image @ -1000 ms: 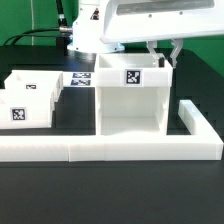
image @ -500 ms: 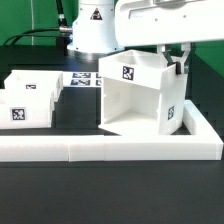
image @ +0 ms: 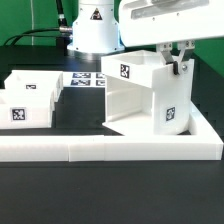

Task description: Assemble drawer

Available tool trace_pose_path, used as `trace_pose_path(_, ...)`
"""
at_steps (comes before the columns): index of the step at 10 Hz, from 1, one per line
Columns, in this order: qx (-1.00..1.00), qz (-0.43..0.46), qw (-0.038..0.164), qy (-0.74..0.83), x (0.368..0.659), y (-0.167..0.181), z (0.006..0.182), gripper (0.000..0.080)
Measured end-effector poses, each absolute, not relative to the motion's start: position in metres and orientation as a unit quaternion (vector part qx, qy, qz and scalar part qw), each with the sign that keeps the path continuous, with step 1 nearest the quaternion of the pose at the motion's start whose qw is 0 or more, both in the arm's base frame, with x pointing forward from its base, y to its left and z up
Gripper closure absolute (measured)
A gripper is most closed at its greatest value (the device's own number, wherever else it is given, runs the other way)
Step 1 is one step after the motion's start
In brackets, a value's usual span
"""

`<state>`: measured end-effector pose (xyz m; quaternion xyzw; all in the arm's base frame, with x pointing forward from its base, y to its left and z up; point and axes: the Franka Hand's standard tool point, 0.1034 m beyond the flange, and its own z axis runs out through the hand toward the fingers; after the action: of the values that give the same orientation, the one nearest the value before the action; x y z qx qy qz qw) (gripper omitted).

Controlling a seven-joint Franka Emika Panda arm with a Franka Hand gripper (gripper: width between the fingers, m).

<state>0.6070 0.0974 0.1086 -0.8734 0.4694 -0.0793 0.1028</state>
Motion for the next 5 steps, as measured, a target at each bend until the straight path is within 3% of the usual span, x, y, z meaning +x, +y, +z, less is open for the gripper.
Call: trace_pose_path(5,-0.711,-0.038,0.135,0.689,0.614,0.095,0.104,0.0744)
